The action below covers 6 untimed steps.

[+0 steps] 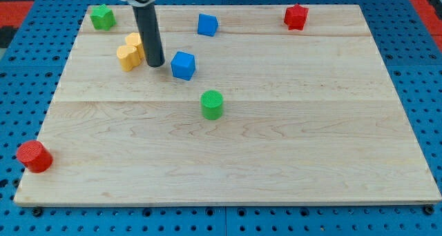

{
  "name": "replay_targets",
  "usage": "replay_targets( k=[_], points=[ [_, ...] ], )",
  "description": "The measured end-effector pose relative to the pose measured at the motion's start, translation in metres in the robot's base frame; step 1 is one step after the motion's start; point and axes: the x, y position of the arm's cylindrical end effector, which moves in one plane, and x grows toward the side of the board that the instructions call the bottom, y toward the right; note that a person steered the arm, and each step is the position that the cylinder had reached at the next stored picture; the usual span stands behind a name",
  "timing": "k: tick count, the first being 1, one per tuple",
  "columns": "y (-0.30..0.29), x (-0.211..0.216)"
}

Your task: Make a triangle out of yellow blocks and the blue cube

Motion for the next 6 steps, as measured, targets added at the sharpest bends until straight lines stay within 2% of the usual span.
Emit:
replay_targets(
  k=[2,4,5,6],
  points=[
    [-0.066,-0.015],
    [-0.100,-0.040],
    [-0.149,-0.038],
    [-0.119,0.008]
  ],
)
